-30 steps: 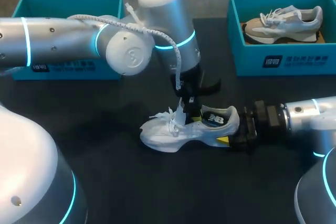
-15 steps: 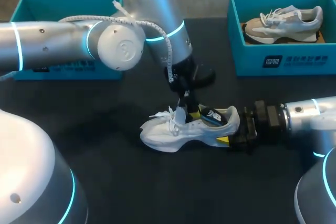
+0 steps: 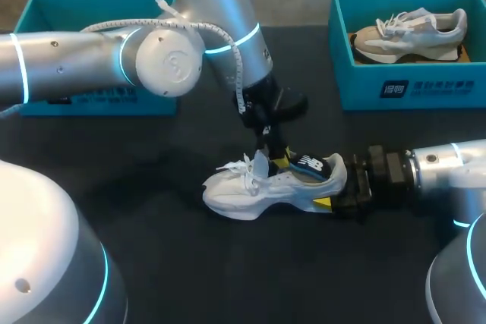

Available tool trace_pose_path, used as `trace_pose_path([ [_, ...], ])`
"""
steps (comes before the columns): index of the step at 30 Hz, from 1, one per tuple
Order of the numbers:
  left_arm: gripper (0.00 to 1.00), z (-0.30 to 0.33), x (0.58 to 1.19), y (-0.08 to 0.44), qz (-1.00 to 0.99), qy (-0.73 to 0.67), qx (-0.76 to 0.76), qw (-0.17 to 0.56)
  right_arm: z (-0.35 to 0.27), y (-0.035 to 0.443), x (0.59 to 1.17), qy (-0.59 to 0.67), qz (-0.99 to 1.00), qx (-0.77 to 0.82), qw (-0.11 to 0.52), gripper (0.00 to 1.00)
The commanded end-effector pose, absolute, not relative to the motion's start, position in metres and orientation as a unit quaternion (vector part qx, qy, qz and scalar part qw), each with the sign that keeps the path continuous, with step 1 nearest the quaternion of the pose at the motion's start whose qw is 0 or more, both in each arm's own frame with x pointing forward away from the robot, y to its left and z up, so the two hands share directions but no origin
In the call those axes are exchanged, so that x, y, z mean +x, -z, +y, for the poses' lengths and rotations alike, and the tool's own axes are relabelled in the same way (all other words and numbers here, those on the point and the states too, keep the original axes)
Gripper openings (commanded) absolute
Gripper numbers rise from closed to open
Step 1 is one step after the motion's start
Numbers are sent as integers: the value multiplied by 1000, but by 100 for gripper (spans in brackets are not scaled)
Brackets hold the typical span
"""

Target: Take the shoe out of the shoebox, open the shoe tongue, remove and reinsert the insole, then place the shoe into the shoebox

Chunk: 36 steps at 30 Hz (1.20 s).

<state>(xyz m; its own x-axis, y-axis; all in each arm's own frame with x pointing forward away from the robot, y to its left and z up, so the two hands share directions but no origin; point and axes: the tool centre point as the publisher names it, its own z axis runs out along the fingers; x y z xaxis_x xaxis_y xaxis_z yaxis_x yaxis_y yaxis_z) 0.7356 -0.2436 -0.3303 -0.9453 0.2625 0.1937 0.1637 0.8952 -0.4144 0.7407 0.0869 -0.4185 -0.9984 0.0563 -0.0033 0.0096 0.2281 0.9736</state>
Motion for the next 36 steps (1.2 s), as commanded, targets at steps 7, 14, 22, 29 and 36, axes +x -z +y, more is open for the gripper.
trace_pose_path([
  [7,41,-243,733,328,-971,-185,-113,105,88,421,740,-620,784,21,20,0],
  [14,49,-243,731,322,-970,-188,-123,94,88,421,740,-620,784,21,20,0],
  [22,50,-247,725,307,-971,-186,-138,56,88,421,740,-620,784,21,20,0],
  [29,51,-250,709,297,-974,-164,-157,-23,88,421,740,-620,784,21,20,0],
  [36,51,-254,698,296,-972,-147,-166,-77,88,421,740,-620,784,21,20,0],
])
